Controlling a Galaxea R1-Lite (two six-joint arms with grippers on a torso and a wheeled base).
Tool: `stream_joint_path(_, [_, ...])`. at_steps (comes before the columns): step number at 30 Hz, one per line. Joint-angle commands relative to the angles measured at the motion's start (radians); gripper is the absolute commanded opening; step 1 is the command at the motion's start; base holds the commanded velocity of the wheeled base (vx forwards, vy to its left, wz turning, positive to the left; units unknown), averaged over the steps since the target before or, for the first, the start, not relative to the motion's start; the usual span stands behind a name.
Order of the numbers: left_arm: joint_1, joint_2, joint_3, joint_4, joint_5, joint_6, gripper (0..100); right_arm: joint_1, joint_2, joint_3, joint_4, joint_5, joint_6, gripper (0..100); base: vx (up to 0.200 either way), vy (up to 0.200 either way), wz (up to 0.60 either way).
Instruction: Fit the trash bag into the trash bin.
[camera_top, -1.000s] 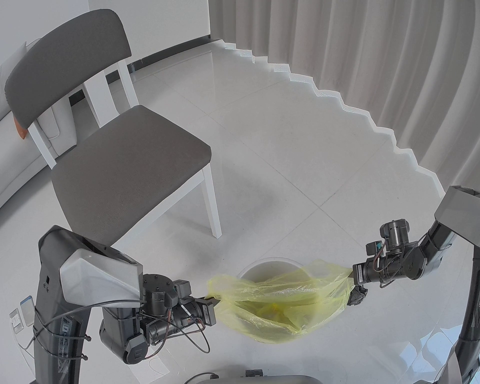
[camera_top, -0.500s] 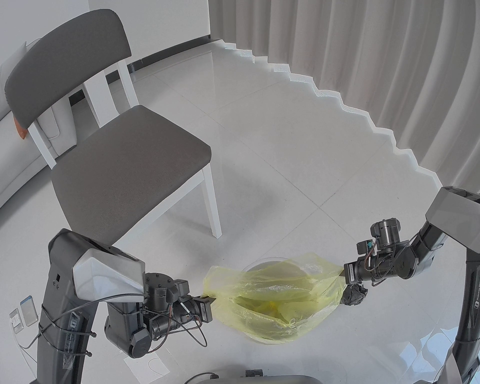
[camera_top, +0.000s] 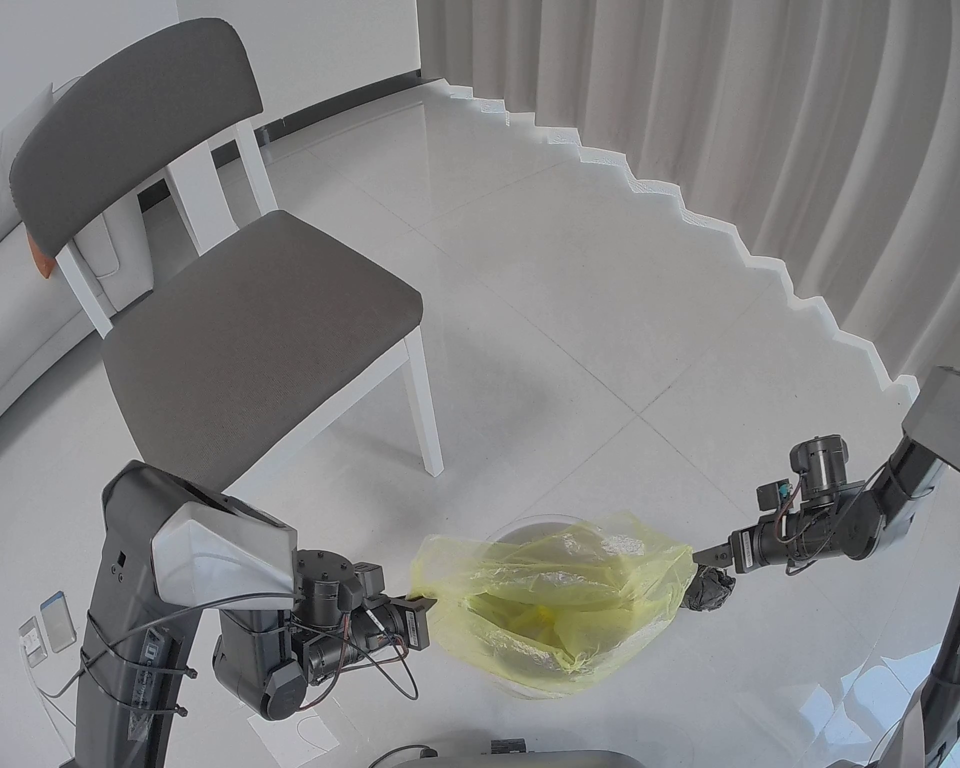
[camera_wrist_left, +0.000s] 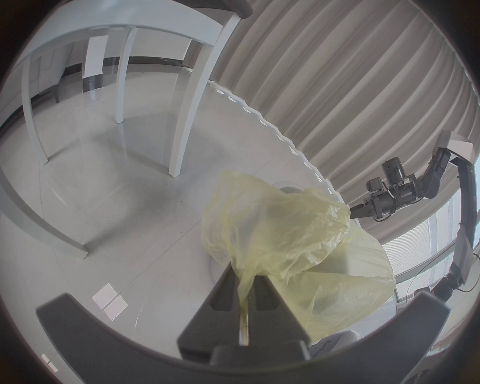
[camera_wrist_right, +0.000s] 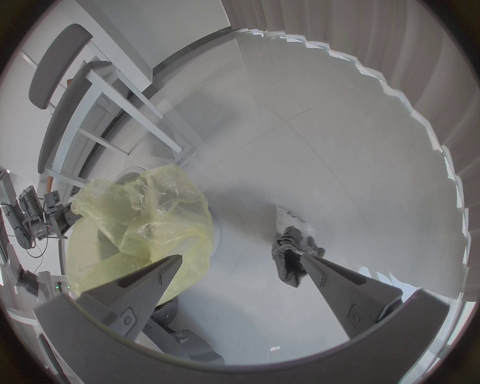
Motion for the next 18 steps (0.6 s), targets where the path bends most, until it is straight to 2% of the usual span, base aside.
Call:
stream_joint_path(1, [-0.007,0.007,0.015,-0.011,0.002,0.004,0,0.01,-0.191,0.062,0.004,0.001,-0.011,100,0.0,0.0,0.0])
stream_joint_path(3, [-0.009,0.013,0.016,-0.015,0.002,0.005,0,0.036,-0.214,0.07,0.003,0.001,-0.011,100,0.0,0.0,0.0])
stream_joint_path(4, [-0.009,0.019,0.018,-0.03,0.001,0.005,100,0.077,-0.239,0.077,0.001,0.001,-0.007,100,0.0,0.0,0.0])
stream_joint_path(12, [-0.002,-0.005,0.107,-0.063,0.008,0.008,100,0.284,-0.222,0.068,-0.002,-0.03,-0.011,100,0.0,0.0,0.0])
stream_joint_path(18, [0.007,-0.07,0.179,-0.063,0.014,0.068,100,0.418,-0.085,-0.054,-0.002,-0.177,-0.032,100,0.0,0.0,0.0])
